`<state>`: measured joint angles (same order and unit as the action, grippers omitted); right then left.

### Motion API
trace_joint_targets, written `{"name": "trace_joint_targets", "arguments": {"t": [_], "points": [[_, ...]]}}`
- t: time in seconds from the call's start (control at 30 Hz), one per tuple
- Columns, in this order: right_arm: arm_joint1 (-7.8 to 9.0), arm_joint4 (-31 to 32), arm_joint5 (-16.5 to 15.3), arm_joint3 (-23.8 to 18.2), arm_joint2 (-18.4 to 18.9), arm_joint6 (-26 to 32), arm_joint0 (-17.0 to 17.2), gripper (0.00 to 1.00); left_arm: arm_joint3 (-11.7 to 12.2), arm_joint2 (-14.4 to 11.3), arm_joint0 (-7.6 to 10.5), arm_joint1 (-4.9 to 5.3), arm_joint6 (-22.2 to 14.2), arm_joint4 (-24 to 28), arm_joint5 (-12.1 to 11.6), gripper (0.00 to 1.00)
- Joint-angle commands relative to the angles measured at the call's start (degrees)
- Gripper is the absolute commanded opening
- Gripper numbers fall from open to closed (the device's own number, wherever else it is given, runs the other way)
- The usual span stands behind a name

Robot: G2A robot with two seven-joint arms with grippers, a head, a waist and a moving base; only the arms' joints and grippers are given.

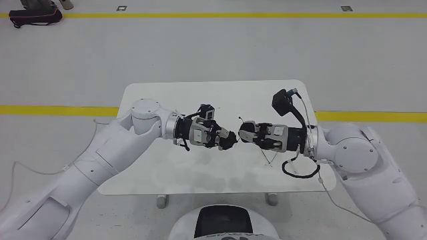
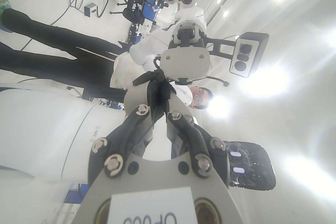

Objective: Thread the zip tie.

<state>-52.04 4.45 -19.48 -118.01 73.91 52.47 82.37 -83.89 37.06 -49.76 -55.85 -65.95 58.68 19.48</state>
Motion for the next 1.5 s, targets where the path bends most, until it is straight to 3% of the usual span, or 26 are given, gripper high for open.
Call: {"name": "trace_joint_targets", "arguments": {"t": [0.0,0.37,0.4,0.43,0.47,0.73,1.0,1.33,1.47], "points": [[0.01,0.2,0.0,0.0,-0.1,0.0,0.0,0.0,0.0,0.0,0.0,0.0,0.0,0.0,0.0,0.0],[0.1,0.4,0.3,-0.4,-0.3,0.0,0.5,0.0,0.0,0.0,0.0,0.0,0.0,0.0,0.0,0.0],[0.12,0.2,0.4,-0.4,-0.2,0.0,0.6,0.13,0.0,0.0,0.0,0.0,0.0,0.0,0.0,0.0],[0.16,-0.2,0.4,-0.5,0.1,0.0,0.8,0.43,0.0,0.0,0.0,0.0,0.0,0.0,0.0,0.0],[0.2,-0.5,0.4,-0.5,0.4,0.1,0.9,1.0,0.0,0.0,0.0,0.0,0.0,0.0,0.0,0.0],[0.67,-3.4,0.0,-0.5,4.0,0.3,3.0,1.0,0.0,0.0,0.0,0.0,0.0,0.0,0.0,0.0],[1.03,-12.3,1.1,1.8,8.5,0.5,5.5,1.0,0.0,0.0,0.0,0.0,0.0,0.0,0.0,0.0],[0.94,-12.8,1.7,2.8,8.4,-0.8,5.8,1.0,0.0,0.0,0.0,0.0,0.0,0.0,0.0,0.0],[0.53,-28.0,0.0,9.6,8.8,-0.2,6.5,1.0,-0.6,1.1,-1.42,-0.05,1.5,2.9,-1.4,0.0]]}}
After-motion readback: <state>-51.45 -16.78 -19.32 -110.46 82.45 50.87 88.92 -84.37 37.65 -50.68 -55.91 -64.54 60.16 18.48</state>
